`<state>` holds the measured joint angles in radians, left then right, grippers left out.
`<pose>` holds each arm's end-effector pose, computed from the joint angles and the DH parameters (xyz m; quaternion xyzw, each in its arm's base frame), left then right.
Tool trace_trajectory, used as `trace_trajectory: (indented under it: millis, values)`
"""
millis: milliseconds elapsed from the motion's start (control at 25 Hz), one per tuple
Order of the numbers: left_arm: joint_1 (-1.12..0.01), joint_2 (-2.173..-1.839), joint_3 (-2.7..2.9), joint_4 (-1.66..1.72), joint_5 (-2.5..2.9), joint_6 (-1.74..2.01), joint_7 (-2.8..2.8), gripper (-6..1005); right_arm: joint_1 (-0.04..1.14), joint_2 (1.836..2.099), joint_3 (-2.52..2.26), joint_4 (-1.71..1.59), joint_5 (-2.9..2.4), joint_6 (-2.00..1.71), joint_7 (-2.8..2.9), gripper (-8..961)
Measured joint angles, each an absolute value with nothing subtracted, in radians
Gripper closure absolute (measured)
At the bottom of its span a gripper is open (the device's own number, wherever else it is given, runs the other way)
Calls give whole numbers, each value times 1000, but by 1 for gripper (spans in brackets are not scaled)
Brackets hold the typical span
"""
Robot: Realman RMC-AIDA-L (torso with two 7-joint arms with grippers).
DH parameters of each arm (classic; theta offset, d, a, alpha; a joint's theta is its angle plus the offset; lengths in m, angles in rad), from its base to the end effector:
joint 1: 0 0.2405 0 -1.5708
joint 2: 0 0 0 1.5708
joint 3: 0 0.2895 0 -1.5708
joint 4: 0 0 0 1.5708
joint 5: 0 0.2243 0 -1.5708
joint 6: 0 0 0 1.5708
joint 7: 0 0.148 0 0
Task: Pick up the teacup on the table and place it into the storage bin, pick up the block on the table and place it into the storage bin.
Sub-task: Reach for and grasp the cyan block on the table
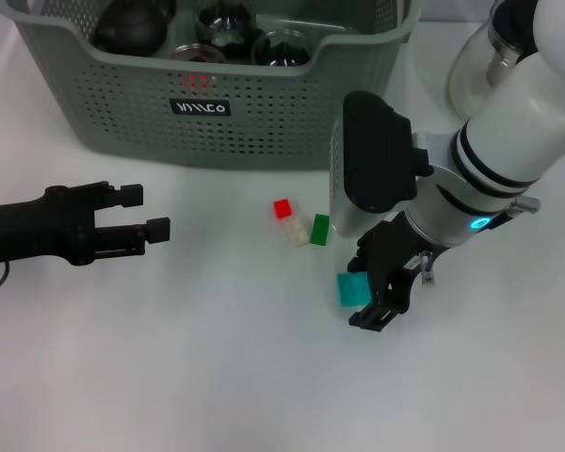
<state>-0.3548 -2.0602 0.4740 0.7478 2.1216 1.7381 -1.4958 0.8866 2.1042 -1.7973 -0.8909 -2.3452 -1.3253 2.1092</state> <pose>-0.3589 0.2898 0.0237 -0.8974 -0.3326 -0.2510 0.1447 0.1596 0.3739 -0.1426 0.9699 -0.0104 0.2426 0.0159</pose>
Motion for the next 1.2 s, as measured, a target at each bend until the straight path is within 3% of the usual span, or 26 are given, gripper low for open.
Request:
trace_trajectory:
  millis: [560, 720, 1000, 1200]
  values:
    - [-356, -2060, 475, 747, 2122, 1732, -1497, 172, 890, 2103, -1799, -893, -2352, -1327, 2109, 208]
    - [-357, -2060, 476, 747, 2122, 1732, -1497, 172, 893, 2103, -1799, -889, -2352, -1327, 2109, 289]
    - [-359, -2060, 476, 747, 2122, 1732, -1498, 172, 894, 2103, -1796, -885, -2354, -1327, 2112, 521]
    - [-359, -2060, 475, 747, 2122, 1732, -1499, 172, 889, 2103, -1788, -889, -2364, -1327, 2126, 532]
